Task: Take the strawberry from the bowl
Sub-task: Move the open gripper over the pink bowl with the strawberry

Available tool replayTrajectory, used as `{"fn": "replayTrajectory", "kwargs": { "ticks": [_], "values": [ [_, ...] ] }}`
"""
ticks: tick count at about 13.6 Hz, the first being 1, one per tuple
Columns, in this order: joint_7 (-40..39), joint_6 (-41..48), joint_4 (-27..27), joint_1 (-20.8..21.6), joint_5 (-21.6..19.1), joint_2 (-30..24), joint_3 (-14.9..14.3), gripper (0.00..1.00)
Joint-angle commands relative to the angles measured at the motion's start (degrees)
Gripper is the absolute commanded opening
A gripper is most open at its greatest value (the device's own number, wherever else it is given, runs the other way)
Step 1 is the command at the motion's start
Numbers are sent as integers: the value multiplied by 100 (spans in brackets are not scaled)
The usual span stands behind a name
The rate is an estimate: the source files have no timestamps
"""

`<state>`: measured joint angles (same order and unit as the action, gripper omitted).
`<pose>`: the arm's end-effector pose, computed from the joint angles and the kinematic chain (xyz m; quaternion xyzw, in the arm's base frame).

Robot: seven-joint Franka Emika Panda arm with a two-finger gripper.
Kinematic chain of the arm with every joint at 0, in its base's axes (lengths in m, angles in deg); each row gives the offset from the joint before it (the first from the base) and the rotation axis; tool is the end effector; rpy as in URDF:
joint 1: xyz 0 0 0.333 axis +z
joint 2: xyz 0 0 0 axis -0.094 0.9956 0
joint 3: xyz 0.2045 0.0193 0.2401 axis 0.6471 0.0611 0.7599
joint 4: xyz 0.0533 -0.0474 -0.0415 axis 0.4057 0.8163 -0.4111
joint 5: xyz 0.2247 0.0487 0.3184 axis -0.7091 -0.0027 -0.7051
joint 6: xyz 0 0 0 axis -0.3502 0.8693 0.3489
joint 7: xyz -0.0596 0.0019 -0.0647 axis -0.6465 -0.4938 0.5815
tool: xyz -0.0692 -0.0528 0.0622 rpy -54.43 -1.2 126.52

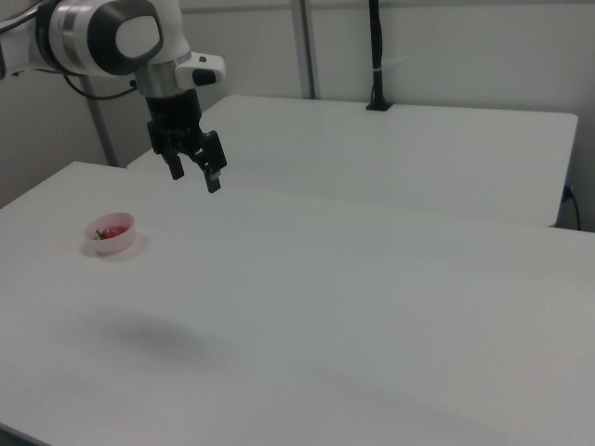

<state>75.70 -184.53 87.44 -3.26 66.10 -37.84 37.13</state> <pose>0.5785 -0.0013 0.5824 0.9965 -0.0824 0.0134 0.0101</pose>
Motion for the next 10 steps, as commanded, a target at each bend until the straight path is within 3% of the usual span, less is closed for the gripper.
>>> {"fn": "replayTrajectory", "kwargs": {
  "ticks": [1, 7, 10],
  "values": [
    [-431, 53, -330, 406, -100, 497, 78, 100],
    [-443, 62, -334, 480, -84, 494, -9, 100],
    [-373, -340, -421, 1541, -145, 721, -588, 100]
  ]
}}
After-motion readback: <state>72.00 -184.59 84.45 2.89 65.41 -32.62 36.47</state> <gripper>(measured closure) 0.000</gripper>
